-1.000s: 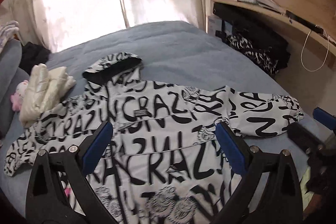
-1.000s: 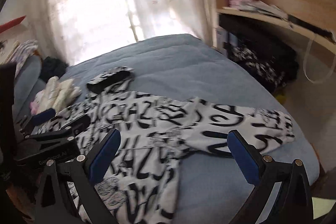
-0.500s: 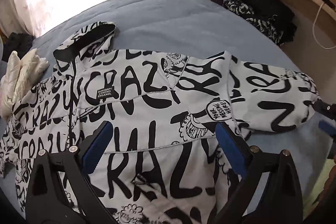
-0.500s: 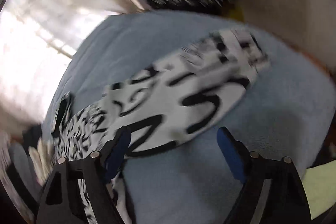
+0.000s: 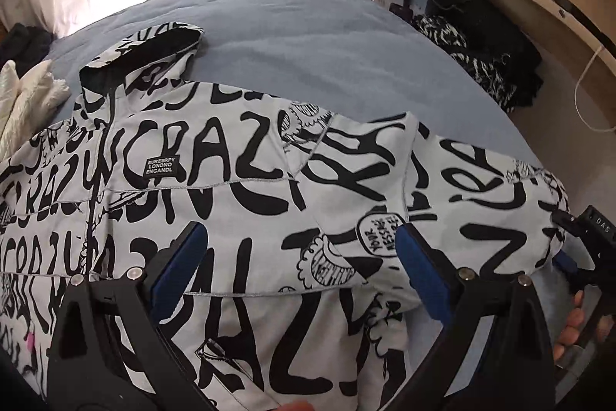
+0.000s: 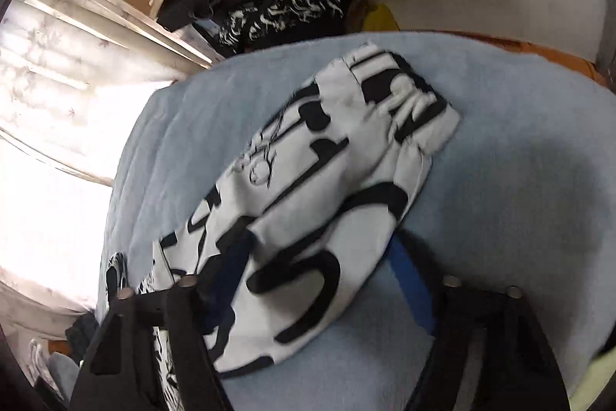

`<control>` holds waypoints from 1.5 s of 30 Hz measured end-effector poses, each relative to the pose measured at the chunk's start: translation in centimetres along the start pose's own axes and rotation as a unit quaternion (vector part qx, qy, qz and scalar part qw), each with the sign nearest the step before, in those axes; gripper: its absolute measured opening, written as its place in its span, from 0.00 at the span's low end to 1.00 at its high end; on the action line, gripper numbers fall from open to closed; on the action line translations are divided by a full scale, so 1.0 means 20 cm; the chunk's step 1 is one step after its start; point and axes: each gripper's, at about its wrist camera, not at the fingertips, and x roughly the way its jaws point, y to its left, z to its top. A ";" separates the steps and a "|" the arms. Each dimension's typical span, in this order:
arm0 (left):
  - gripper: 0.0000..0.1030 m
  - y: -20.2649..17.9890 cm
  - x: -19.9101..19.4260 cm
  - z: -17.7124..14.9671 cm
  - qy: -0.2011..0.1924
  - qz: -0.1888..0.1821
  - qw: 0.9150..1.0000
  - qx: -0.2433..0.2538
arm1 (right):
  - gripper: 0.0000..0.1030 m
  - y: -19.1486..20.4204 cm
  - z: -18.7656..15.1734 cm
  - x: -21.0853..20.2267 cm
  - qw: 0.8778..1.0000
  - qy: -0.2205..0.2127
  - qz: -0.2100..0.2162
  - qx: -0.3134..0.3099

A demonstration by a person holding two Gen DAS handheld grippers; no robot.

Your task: Fold large clothes

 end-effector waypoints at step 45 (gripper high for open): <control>0.69 1.53 -0.01 -0.38 0.020 -0.110 0.956 -0.272 | 0.52 1.06 -1.45 0.00 0.898 0.135 0.150 -0.391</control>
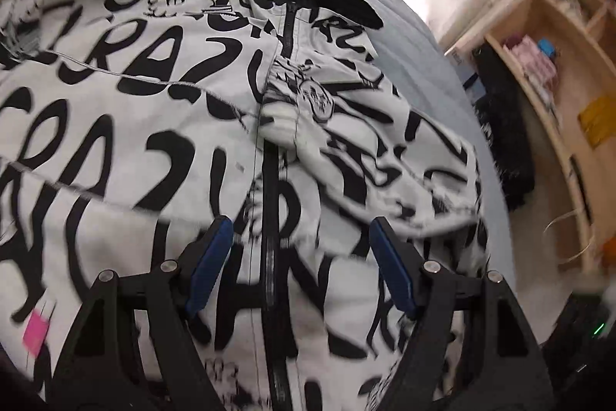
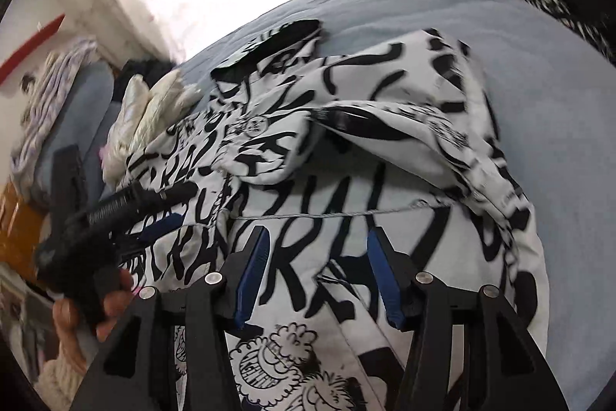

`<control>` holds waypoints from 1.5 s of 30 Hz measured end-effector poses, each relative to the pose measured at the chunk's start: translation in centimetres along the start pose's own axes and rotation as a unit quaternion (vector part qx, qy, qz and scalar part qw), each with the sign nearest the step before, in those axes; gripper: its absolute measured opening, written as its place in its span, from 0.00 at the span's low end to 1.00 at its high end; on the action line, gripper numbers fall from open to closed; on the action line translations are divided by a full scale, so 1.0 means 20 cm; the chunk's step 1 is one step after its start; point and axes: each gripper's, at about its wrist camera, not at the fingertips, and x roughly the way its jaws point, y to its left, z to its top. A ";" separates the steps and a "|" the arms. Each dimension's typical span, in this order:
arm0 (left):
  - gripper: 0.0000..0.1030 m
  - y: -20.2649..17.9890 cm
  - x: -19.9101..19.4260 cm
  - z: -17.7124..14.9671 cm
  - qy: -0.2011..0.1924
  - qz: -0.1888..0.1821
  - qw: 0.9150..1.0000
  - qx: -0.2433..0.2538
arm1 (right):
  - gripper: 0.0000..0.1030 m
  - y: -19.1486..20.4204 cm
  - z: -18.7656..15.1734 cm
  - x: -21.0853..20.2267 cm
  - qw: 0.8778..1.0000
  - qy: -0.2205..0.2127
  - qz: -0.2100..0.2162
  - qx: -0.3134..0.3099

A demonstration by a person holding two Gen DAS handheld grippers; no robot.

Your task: Fold large clothes

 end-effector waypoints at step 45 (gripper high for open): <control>0.61 0.20 0.28 0.33 0.005 0.113 0.988 0.100 | 0.76 -0.85 0.78 0.51 0.987 0.075 -0.072 0.120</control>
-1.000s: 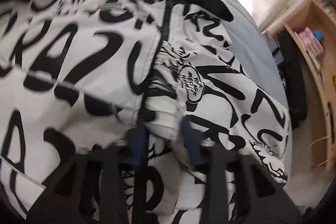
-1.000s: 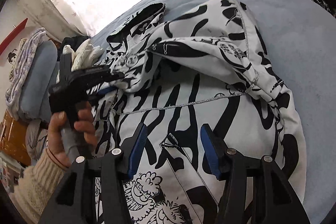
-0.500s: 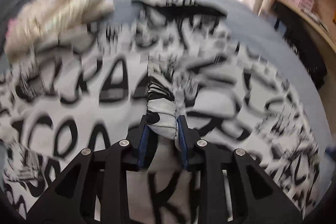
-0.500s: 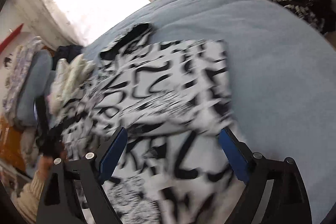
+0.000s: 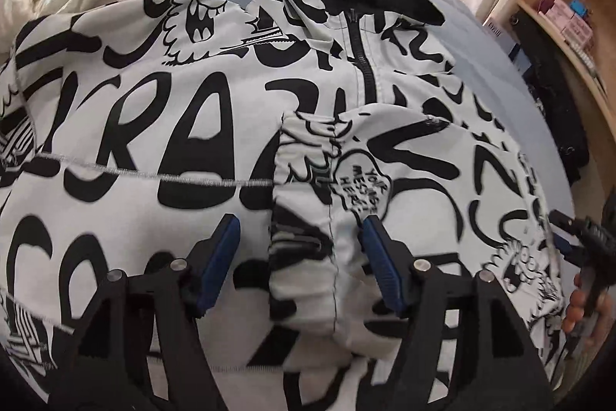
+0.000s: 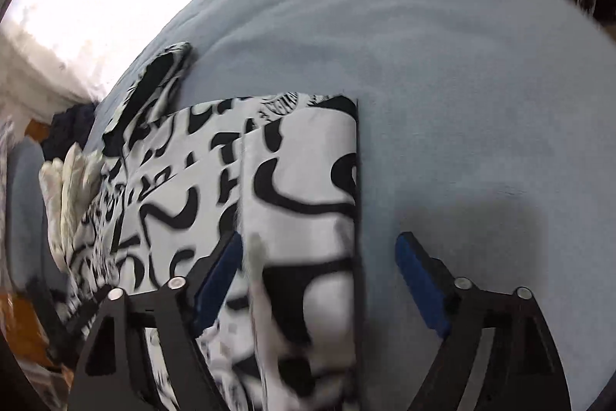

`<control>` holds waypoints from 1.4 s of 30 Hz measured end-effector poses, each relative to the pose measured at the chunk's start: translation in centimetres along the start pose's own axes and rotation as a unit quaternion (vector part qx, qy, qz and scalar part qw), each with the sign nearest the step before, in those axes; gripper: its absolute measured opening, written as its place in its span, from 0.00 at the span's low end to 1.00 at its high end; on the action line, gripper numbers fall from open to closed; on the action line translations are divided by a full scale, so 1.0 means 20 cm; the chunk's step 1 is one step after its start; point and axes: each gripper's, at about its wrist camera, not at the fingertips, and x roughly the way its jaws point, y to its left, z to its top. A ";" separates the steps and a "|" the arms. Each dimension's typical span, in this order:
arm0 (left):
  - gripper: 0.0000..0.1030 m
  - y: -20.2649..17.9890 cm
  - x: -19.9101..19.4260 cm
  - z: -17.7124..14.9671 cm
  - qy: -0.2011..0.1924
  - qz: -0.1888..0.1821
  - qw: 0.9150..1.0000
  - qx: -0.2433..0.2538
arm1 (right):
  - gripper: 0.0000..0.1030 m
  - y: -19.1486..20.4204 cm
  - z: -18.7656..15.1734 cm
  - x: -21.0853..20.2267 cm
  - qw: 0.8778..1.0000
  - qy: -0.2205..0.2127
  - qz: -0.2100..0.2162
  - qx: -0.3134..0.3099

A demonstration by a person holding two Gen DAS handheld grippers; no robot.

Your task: Fold large clothes

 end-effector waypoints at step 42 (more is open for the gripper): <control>0.22 -0.53 0.02 -0.34 -0.015 0.017 0.991 0.133 | 0.11 0.47 -0.73 -0.29 0.990 -0.030 -0.071 -0.114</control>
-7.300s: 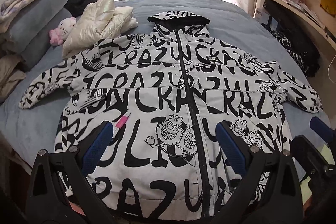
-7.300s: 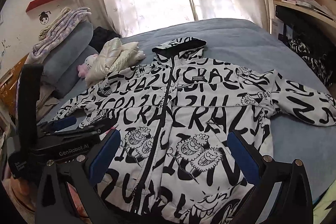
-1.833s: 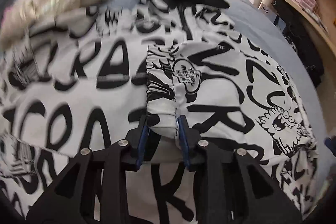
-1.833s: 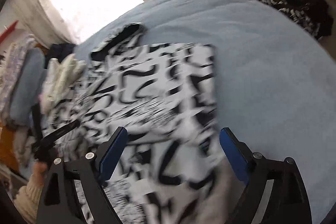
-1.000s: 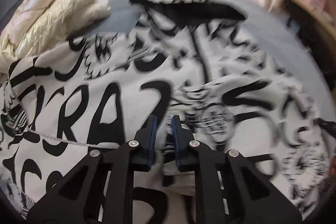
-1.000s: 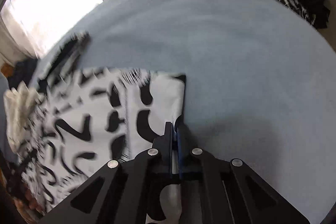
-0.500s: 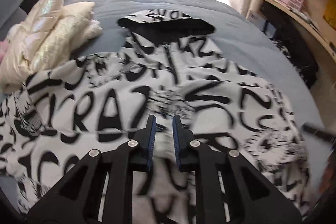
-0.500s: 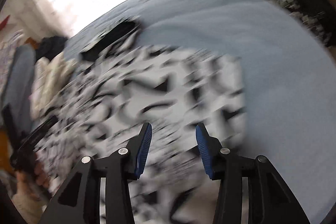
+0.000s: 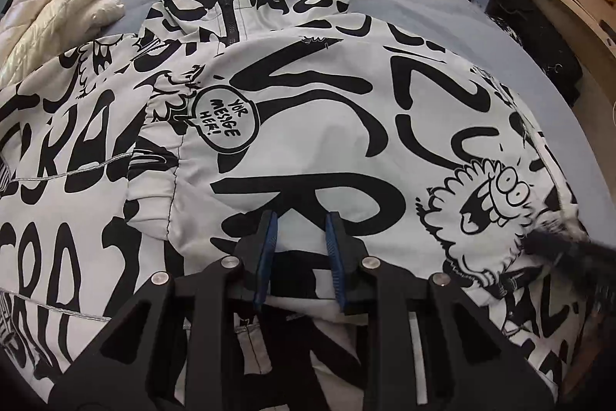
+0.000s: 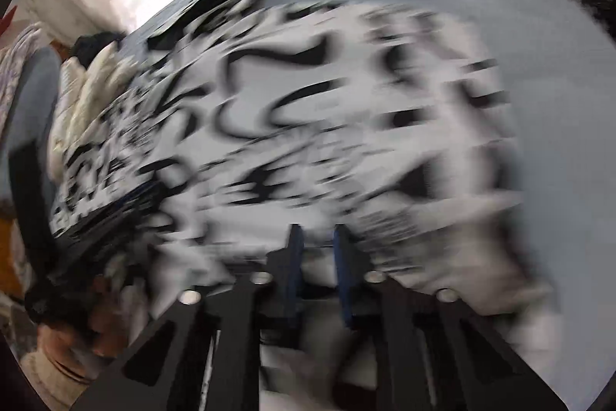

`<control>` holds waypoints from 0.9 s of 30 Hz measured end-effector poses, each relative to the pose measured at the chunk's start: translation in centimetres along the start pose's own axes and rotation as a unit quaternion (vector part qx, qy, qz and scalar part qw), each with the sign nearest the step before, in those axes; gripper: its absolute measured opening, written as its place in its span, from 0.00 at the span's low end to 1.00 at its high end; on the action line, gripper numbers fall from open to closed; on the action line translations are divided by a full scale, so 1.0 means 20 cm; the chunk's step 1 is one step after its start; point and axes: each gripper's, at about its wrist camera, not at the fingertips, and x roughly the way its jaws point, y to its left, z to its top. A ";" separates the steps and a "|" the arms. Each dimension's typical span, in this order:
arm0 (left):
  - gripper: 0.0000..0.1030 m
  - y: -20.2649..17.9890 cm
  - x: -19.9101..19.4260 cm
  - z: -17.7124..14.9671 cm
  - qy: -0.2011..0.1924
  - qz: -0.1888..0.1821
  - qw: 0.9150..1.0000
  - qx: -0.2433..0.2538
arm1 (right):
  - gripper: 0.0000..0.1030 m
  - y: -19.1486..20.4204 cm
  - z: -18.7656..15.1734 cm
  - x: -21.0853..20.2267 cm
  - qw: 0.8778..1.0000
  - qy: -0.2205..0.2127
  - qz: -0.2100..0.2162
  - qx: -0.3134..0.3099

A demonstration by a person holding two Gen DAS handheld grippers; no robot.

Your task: Fold large clothes

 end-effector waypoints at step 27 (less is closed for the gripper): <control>0.33 -0.08 -0.95 -0.32 -0.059 0.006 0.998 -0.023 | 0.24 -0.11 -0.53 -0.97 0.995 -0.046 0.070 0.050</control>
